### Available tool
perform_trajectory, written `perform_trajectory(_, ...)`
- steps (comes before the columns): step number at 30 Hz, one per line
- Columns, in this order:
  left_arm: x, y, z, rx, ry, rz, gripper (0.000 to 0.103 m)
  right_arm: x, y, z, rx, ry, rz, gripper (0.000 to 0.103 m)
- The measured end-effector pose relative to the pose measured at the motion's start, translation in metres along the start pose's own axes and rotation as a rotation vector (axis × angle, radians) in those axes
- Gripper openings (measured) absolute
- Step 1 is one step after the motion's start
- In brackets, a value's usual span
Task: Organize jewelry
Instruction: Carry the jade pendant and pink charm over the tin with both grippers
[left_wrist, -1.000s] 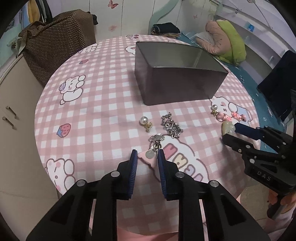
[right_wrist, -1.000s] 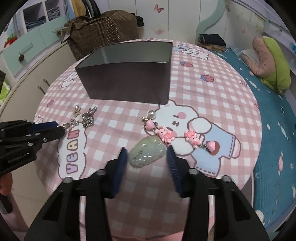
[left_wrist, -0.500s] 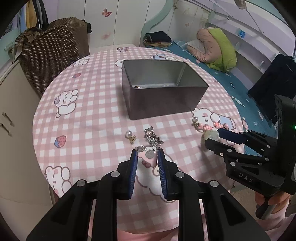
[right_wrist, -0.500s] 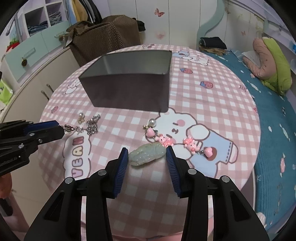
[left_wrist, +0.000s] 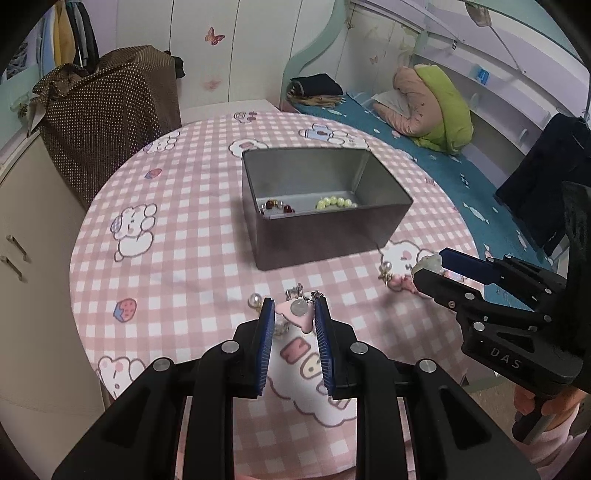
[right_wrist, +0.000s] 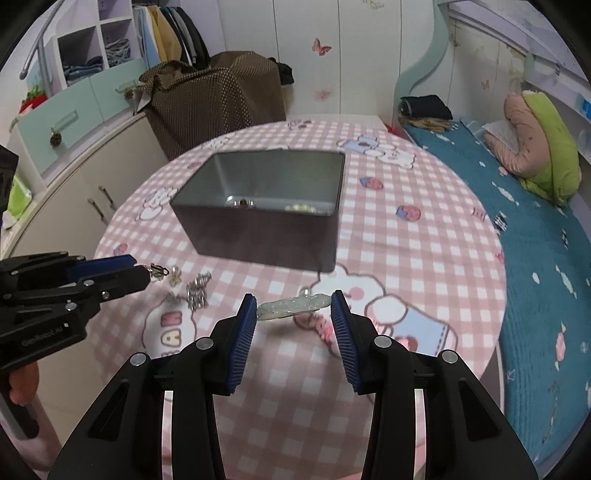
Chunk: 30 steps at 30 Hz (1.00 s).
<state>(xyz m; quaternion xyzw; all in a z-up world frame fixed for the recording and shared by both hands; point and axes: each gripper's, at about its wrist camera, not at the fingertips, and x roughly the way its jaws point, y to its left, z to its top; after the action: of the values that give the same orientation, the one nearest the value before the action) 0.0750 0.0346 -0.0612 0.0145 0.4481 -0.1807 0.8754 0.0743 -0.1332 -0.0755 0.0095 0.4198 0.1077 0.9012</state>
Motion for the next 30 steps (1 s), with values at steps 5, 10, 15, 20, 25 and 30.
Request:
perform_trajectory(5,-0.003,-0.003,0.014,0.004,-0.03,0.002,0.021,-0.006,-0.001,0.015,-0.004,-0.035,0.002,0.041)
perform_trajectory(10,-0.006,-0.006,0.03,0.011,-0.061,-0.004,0.021,-0.009,-0.001,0.032,-0.011,-0.063,0.002,0.041)
perform_trajectory(15,-0.006,-0.009,0.048,0.019,-0.087,-0.01,0.021,-0.009,0.0,0.047,-0.013,-0.085,0.004,0.041)
perform_trajectory(20,-0.001,-0.011,0.064,0.028,-0.099,-0.026,0.021,-0.004,0.002,0.06,-0.018,-0.095,0.01,0.041)
perform_trajectory(25,0.01,-0.011,0.075,0.033,-0.094,-0.032,0.021,0.006,-0.001,0.071,-0.012,-0.087,0.015,0.041)
perform_trajectory(30,0.022,-0.009,0.082,0.021,-0.076,-0.033,0.021,0.021,-0.004,0.079,-0.006,-0.065,0.021,0.041)
